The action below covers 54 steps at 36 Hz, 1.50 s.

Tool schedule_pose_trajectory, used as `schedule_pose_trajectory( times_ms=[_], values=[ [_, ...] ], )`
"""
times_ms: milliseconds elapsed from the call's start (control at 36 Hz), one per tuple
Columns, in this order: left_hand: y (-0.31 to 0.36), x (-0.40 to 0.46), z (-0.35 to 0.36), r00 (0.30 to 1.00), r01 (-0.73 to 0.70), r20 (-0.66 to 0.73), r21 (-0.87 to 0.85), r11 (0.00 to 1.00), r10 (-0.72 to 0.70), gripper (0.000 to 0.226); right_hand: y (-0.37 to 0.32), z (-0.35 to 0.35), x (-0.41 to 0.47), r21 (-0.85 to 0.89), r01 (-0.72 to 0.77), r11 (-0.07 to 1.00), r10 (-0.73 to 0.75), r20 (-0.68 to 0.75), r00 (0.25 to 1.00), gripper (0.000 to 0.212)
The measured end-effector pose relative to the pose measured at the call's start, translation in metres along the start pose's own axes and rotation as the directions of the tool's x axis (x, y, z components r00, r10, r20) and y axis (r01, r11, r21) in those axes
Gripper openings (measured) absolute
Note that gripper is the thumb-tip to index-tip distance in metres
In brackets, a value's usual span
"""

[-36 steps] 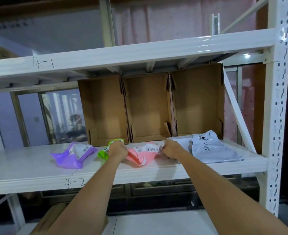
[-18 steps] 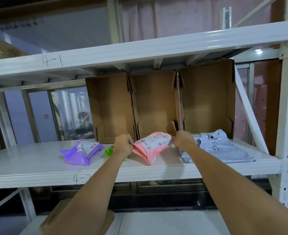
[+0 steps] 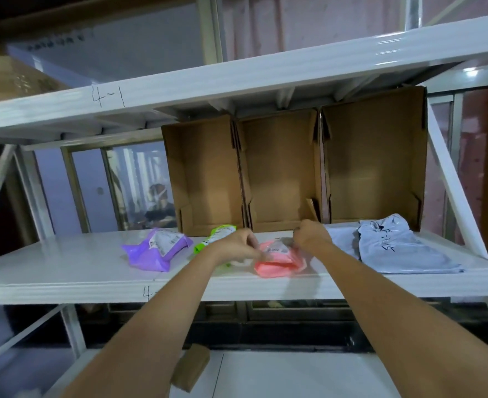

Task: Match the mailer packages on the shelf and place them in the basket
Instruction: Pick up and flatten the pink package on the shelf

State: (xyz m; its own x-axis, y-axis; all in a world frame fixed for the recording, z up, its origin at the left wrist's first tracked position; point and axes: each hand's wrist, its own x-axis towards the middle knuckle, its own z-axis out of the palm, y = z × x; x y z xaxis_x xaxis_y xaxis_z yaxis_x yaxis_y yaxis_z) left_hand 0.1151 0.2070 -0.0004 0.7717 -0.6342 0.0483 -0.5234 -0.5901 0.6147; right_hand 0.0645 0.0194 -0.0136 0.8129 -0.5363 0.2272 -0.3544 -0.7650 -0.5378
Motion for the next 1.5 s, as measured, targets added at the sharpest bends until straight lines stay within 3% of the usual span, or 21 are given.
schedule_pose_trajectory(
  times_ms=[83, 167, 222, 333, 417, 528, 583, 694, 806, 944, 1111, 1417, 1500],
  values=[
    [0.007, 0.011, -0.009, 0.972, -0.025, -0.235, -0.031, 0.999, 0.017, 0.024, 0.0, -0.006, 0.001, 0.013, 0.044, 0.999, -0.042, -0.111, 0.993, 0.035],
    [0.01, 0.022, -0.001, 0.944, -0.025, -0.32, 0.149, 0.988, 0.073, 0.03, -0.004, -0.002, -0.003, -0.053, 0.165, 0.985, -0.17, -0.122, 0.978, 0.052],
    [0.011, 0.03, 0.016, 0.949, -0.036, -0.297, 0.231, 0.972, 0.105, 0.035, -0.003, 0.006, -0.005, -0.099, 0.217, 0.971, -0.225, -0.071, 0.972, 0.057],
    [-0.005, 0.048, 0.058, 0.986, -0.098, -0.088, 0.401, 0.911, 0.145, 0.042, -0.003, 0.026, -0.012, -0.208, 0.334, 0.919, -0.305, 0.158, 0.939, 0.053],
    [-0.011, 0.054, 0.073, 0.976, -0.199, 0.008, 0.422, 0.884, 0.216, 0.054, 0.001, 0.042, -0.016, -0.218, 0.367, 0.904, -0.314, 0.242, 0.918, 0.054],
    [-0.022, 0.068, 0.078, 0.98, -0.188, 0.045, 0.55, 0.813, 0.196, 0.078, 0.009, 0.049, -0.015, -0.301, 0.377, 0.876, -0.321, 0.219, 0.921, 0.055],
    [-0.023, 0.072, 0.077, 0.988, -0.15, 0.05, 0.536, 0.831, 0.146, 0.081, 0.012, 0.052, -0.011, -0.341, 0.395, 0.853, -0.331, 0.232, 0.915, 0.057],
    [-0.021, 0.073, 0.076, 0.996, -0.085, 0.059, 0.542, 0.836, 0.064, 0.076, 0.013, 0.059, -0.001, -0.385, 0.385, 0.839, -0.3, 0.262, 0.917, 0.059],
    [-0.021, 0.075, 0.073, 0.993, -0.096, 0.105, 0.531, 0.842, 0.047, 0.069, 0.015, 0.065, 0.01, -0.432, 0.432, 0.791, -0.33, 0.292, 0.897, 0.059],
    [-0.013, 0.072, 0.07, 0.988, -0.107, 0.151, 0.545, 0.831, 0.029, 0.066, 0.013, 0.058, 0.008, -0.404, 0.432, 0.806, -0.324, 0.31, 0.894, 0.055],
    [-0.011, 0.071, 0.069, 0.989, -0.099, 0.148, 0.523, 0.847, 0.024, 0.064, 0.01, 0.048, -0.005, -0.286, 0.4, 0.871, -0.307, 0.321, 0.896, 0.054],
    [-0.013, 0.069, 0.069, 0.987, -0.061, 0.156, 0.543, 0.837, -0.029, 0.062, 0.009, 0.048, -0.002, -0.409, 0.466, 0.785, -0.29, 0.422, 0.859, 0.053],
    [-0.014, 0.069, 0.071, 0.991, -0.042, 0.13, 0.553, 0.832, -0.036, 0.062, 0.01, 0.049, -0.004, -0.369, 0.446, 0.815, -0.297, 0.396, 0.869, 0.052]
  ],
)
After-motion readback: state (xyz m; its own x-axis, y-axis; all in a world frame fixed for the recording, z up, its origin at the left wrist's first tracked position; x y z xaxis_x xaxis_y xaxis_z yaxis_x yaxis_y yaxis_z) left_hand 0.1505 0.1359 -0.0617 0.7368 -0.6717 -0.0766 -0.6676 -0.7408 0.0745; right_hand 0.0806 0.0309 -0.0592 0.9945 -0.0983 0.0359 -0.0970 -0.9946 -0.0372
